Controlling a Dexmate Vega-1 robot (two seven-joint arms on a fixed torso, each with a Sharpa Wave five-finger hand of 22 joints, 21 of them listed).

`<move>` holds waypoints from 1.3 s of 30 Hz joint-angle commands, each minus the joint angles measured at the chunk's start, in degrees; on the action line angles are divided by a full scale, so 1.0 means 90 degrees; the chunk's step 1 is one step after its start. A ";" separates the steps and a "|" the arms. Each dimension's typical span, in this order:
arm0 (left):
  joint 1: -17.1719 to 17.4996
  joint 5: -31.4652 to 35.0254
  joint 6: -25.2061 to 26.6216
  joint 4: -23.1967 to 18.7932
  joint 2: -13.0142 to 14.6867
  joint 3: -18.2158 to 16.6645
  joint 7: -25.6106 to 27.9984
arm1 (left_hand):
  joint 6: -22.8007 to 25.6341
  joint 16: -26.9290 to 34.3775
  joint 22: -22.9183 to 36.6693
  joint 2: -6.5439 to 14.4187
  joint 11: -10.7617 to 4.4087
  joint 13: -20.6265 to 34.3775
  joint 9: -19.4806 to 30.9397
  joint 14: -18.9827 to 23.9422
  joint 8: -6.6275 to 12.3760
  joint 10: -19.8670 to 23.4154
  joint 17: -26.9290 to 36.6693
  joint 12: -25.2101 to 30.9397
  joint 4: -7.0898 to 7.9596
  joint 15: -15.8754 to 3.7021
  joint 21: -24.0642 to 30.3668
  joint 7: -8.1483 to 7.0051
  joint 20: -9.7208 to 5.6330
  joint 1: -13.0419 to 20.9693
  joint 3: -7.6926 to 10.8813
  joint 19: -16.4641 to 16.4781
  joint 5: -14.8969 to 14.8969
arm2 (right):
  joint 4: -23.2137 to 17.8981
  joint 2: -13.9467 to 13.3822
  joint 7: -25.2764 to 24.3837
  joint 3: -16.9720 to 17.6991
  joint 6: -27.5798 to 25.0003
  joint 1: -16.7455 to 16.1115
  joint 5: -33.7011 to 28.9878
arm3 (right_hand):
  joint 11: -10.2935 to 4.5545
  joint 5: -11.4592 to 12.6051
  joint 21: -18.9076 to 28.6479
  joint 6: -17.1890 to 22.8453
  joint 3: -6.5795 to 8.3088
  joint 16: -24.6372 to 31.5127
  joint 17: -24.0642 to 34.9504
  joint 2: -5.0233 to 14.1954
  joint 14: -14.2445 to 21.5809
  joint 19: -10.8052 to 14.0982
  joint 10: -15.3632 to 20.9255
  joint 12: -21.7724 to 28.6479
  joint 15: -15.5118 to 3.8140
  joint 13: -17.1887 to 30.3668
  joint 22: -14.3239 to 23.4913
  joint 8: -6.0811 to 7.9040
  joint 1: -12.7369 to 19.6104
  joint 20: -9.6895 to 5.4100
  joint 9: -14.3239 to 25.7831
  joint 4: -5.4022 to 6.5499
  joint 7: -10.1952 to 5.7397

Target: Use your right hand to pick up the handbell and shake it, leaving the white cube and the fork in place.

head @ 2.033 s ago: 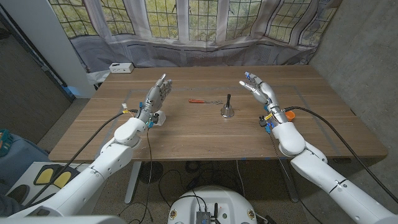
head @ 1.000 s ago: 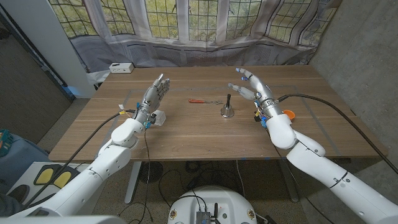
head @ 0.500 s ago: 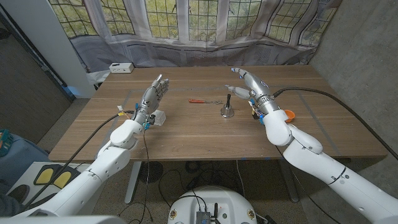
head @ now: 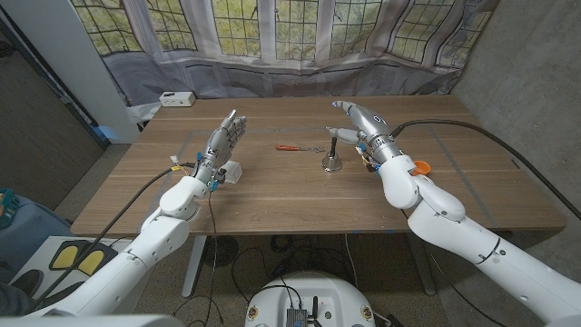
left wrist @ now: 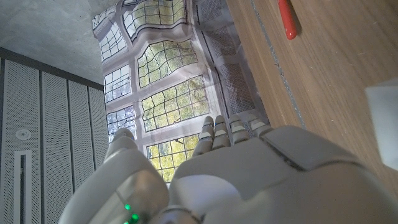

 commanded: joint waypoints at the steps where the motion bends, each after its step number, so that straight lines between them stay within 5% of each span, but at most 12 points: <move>1: 0.0119 -0.0052 -0.0048 -0.0057 0.0007 -0.0032 -0.0007 | 0.0039 -0.0018 0.0033 -0.0003 0.0004 0.0028 0.0025 0.0057 -0.0008 0.0060 0.0013 -0.0030 -0.0005 0.0000 0.0000 0.0001 0.0067 0.0056 0.0027 0.0009 -0.0007 | -0.0232 -0.0053 0.1021 -0.0461 -0.0839 0.0512 -0.0709 | -0.0006 0.0030 0.0065 0.0130 0.0039 0.0030 -0.0006 -0.0030 0.0126 0.0158 0.0113 0.0037 -0.0004 0.0006 -0.0002 0.0053 0.0096 0.0030 0.0029 0.0011 -0.0007; 39: 0.0331 -0.0081 -0.0095 -0.0188 0.0037 -0.0087 0.0029 | 0.0126 -0.0022 0.0037 -0.0003 0.0029 0.0030 0.0028 0.0109 -0.0029 0.0107 0.0015 -0.0066 -0.0016 0.0011 0.0000 0.0009 0.0106 0.0060 0.0033 -0.0018 -0.0019 | 0.0111 0.0234 0.3885 -0.1602 -0.2166 0.1996 -0.2063 | -0.0068 0.0030 0.0109 0.0655 0.0067 0.0112 -0.0013 -0.0075 0.0693 0.0690 0.0473 0.0080 -0.0106 0.0008 -0.0011 0.0118 0.0265 0.0091 0.0046 0.0097 -0.0072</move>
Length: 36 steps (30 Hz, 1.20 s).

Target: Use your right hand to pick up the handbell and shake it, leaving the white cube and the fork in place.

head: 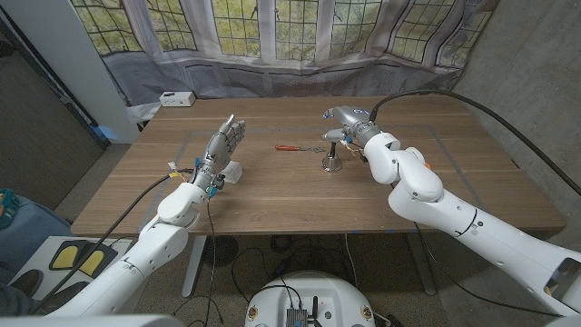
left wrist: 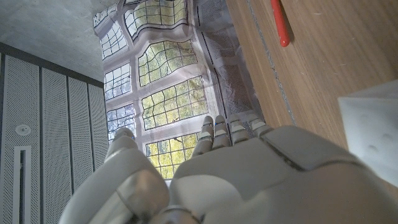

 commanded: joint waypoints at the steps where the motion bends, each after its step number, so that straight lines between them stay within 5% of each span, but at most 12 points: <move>1: 0.0037 -0.0005 -0.0007 -0.0028 0.0001 -0.0013 0.0010 | 0.0072 -0.0022 0.0037 -0.0003 -0.0020 0.0031 0.0028 0.0041 -0.0004 0.0061 0.0015 -0.0023 -0.0017 0.0017 -0.0002 0.0021 0.0058 0.0060 0.0034 -0.0036 -0.0019 | 0.0178 0.0127 0.0958 -0.0355 -0.0388 0.0487 -0.0455 | -0.0007 0.0031 0.0059 0.0113 0.0015 0.0041 0.0013 -0.0015 0.0136 0.0138 0.0136 0.0057 0.0020 0.0011 0.0023 0.0027 0.0083 -0.0036 0.0016 0.0044 0.0022; 22: 0.0150 -0.0042 -0.0067 -0.0025 -0.0040 -0.0041 0.0056 | 0.0115 -0.0023 0.0039 -0.0001 -0.0027 0.0032 0.0029 0.0069 -0.0012 0.0103 0.0016 -0.0033 -0.0019 0.0021 -0.0002 0.0031 0.0085 0.0059 0.0037 -0.0051 -0.0022 | 0.0755 0.0405 0.1926 -0.0730 -0.0429 0.1068 -0.0769 | -0.0041 0.0056 0.0071 0.0355 0.0104 0.0081 0.0005 -0.0006 0.0473 0.0413 0.0304 0.0074 -0.0090 0.0008 0.0020 0.0034 0.0297 -0.0098 0.0016 0.0003 -0.0010; 36: 0.0174 -0.0088 -0.0064 0.0011 -0.0077 -0.0036 0.0051 | 0.0171 -0.0023 0.0040 -0.0003 -0.0001 0.0033 0.0030 0.0091 -0.0009 0.0127 0.0017 -0.0043 -0.0017 0.0047 0.0001 0.0035 0.0123 0.0050 0.0035 -0.0058 -0.0024 | 0.1059 0.0531 0.2110 -0.0835 -0.0375 0.1213 -0.0800 | -0.0077 0.0064 0.0153 0.0751 0.0155 0.0145 0.0056 0.0043 0.0726 0.0972 0.0516 0.0092 -0.0147 0.0005 0.0017 0.0069 0.0694 -0.0130 0.0016 -0.0028 -0.0064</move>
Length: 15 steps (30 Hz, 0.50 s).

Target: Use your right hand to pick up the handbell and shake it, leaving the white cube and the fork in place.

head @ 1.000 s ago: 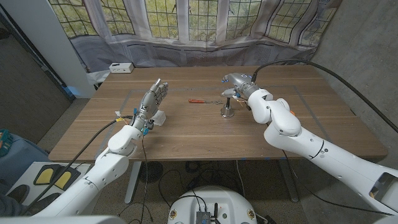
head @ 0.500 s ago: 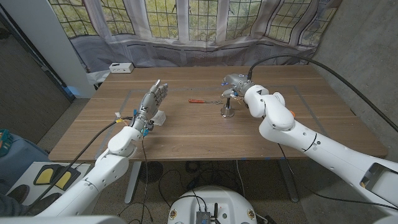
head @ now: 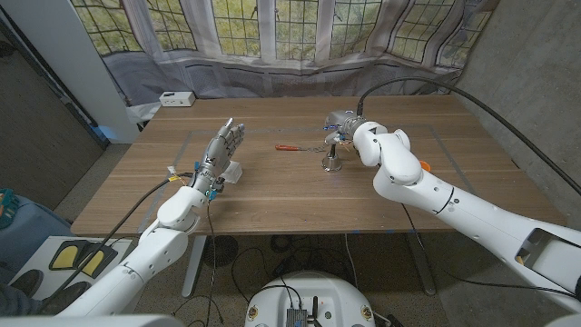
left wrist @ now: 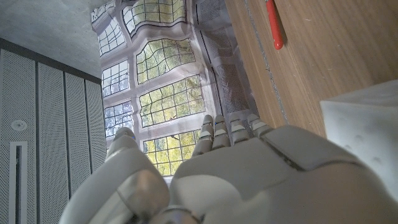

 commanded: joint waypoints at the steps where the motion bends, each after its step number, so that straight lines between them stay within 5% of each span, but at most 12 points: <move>1: 0.0024 -0.0040 -0.0018 0.0033 -0.0033 -0.0001 -0.0013 | 0.0070 0.0003 0.0007 -0.0003 -0.0002 0.0034 0.0030 0.0035 -0.0012 0.0059 0.0017 -0.0020 -0.0017 0.0032 0.0000 0.0001 0.0068 0.0050 0.0035 0.0000 -0.0002 | 0.0289 0.0119 0.0226 -0.0112 0.0041 0.0163 -0.0040 | -0.0008 0.0039 0.0069 0.0072 0.0053 0.0059 0.0045 0.0018 0.0151 0.0213 0.0123 0.0047 -0.0025 0.0020 0.0017 -0.0002 0.0221 -0.0131 0.0018 -0.0015 0.0009; 4: 0.0022 -0.0026 -0.0014 0.0035 -0.0028 0.0003 -0.0011 | 0.0076 0.0001 0.0007 -0.0003 0.0001 0.0034 0.0030 0.0033 -0.0014 0.0056 0.0018 -0.0025 -0.0017 0.0037 0.0000 -0.0007 0.0086 0.0047 0.0035 -0.0004 -0.0002 | 0.0360 0.0145 0.0250 -0.0115 0.0059 0.0193 0.0009 | -0.0008 0.0030 0.0106 0.0081 0.0053 0.0123 0.0073 0.0047 0.0303 0.0424 0.0223 0.0064 -0.0050 0.0019 0.0025 -0.0044 0.0387 -0.0330 0.0020 -0.0015 0.0007; 15: 0.0014 -0.0046 -0.0013 0.0046 -0.0028 -0.0011 -0.0018 | 0.0089 -0.0002 0.0008 -0.0003 -0.0036 0.0035 0.0031 0.0037 -0.0020 0.0066 0.0018 -0.0032 -0.0015 0.0023 -0.0003 -0.0023 0.0158 0.0042 0.0034 -0.0019 -0.0003 | 0.0543 0.0202 0.0203 -0.0198 0.0022 0.0244 -0.0005 | -0.0014 -0.0013 0.0225 0.0520 -0.0035 0.0346 0.0188 0.0115 0.0733 0.1015 0.0721 0.0202 -0.0191 0.0017 0.0031 0.0009 0.0662 -0.0554 0.0025 0.0025 -0.0028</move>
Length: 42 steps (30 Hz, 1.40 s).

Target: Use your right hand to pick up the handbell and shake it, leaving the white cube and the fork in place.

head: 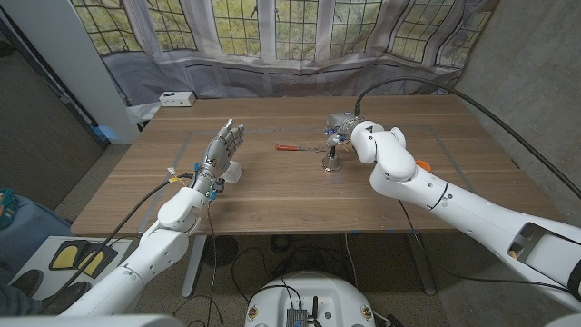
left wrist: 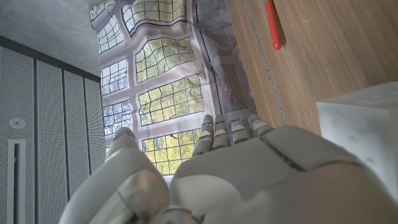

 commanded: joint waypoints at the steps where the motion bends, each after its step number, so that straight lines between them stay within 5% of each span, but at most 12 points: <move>1: -0.0009 -0.0016 -0.0005 0.0030 -0.0006 -0.0008 -0.0021 | 0.0082 -0.0002 0.0009 -0.0003 -0.0013 0.0035 0.0031 0.0039 -0.0016 0.0039 0.0018 -0.0034 -0.0015 0.0024 -0.0003 -0.0002 0.0078 0.0041 0.0034 -0.0004 -0.0003 | 0.0216 0.0072 -0.0013 -0.0072 0.0002 0.0061 0.0042 | -0.0019 -0.0017 0.0085 0.0301 -0.0038 0.0138 0.0071 -0.0002 0.0263 0.0309 0.0338 0.0111 -0.0103 0.0012 0.0013 0.0068 0.0186 -0.0045 0.0025 0.0018 -0.0061; 42: -0.0111 -0.0068 0.0055 0.0155 -0.0022 0.0044 -0.0131 | 0.0195 -0.0011 0.0012 -0.0013 -0.0027 0.0038 0.0033 0.0044 -0.0017 0.0066 0.0021 -0.0057 -0.0010 0.0021 0.0002 0.0039 0.0106 0.0015 0.0027 -0.0029 -0.0005 | 0.0651 0.0193 -0.0234 -0.0310 0.0014 0.0170 0.0032 | -0.0200 -0.0067 0.0267 0.1673 -0.0087 0.0588 0.0272 0.0287 0.1331 0.1247 0.1427 0.0290 -0.0675 -0.0027 0.0040 0.0289 0.0785 -0.0467 0.0025 0.0044 -0.0272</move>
